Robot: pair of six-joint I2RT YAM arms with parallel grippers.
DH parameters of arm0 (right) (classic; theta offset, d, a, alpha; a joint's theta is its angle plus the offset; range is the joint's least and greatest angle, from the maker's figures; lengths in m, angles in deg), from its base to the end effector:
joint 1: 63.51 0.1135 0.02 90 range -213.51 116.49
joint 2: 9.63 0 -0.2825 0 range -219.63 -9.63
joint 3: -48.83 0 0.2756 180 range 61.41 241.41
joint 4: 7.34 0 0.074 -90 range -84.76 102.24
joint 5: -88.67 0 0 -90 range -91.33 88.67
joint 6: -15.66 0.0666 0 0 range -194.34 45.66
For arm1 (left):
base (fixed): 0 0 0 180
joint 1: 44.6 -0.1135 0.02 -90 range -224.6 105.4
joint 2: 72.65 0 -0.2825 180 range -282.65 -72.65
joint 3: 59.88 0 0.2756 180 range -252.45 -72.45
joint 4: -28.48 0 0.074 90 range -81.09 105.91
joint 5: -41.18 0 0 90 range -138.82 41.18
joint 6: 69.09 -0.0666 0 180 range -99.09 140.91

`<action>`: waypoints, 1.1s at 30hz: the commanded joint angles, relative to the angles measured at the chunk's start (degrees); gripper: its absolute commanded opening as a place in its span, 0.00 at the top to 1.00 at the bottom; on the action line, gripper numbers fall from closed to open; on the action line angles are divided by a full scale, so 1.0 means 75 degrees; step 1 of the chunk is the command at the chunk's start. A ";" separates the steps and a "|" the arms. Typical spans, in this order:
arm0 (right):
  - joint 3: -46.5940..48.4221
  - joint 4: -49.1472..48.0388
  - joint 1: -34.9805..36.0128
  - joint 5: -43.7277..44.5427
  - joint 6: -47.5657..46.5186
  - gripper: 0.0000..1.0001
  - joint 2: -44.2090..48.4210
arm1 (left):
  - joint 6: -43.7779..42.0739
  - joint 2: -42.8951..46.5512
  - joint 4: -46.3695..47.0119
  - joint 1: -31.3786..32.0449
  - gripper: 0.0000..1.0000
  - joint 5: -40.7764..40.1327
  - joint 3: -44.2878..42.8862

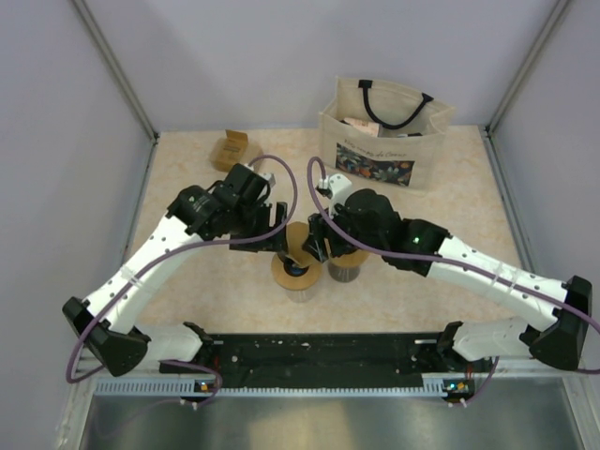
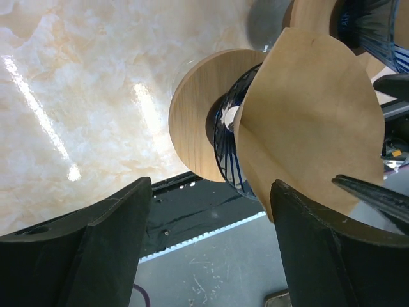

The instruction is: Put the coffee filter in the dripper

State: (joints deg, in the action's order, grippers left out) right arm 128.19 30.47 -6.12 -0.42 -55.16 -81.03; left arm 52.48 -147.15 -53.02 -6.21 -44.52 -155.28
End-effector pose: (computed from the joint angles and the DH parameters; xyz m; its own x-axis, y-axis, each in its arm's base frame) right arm 0.1759 0.2730 0.3494 -0.5276 -0.2152 -0.8218 -0.7004 0.6576 0.2775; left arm 0.2092 -0.1721 0.3617 -0.9211 0.0637 -0.3841 0.1947 0.9297 -0.3127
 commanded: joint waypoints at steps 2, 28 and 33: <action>0.0459 -0.0165 0.0106 0.0499 0.0185 0.37 0.0425 | -0.0014 0.0441 0.0261 -0.0021 0.16 -0.0232 -0.0358; 0.0448 0.0186 -0.1358 0.1143 0.0853 0.01 0.1352 | 0.0091 0.1249 0.1960 -0.0150 0.01 -0.2167 -0.0828; 0.0131 0.0257 -0.1358 -0.0082 0.0585 0.01 0.1386 | 0.0150 0.1402 0.2018 -0.0197 0.01 -0.2178 -0.0512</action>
State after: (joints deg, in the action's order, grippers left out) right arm 130.70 32.02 -16.13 7.77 -50.51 -70.89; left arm 52.77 -138.30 -40.95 -7.22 -60.06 -160.61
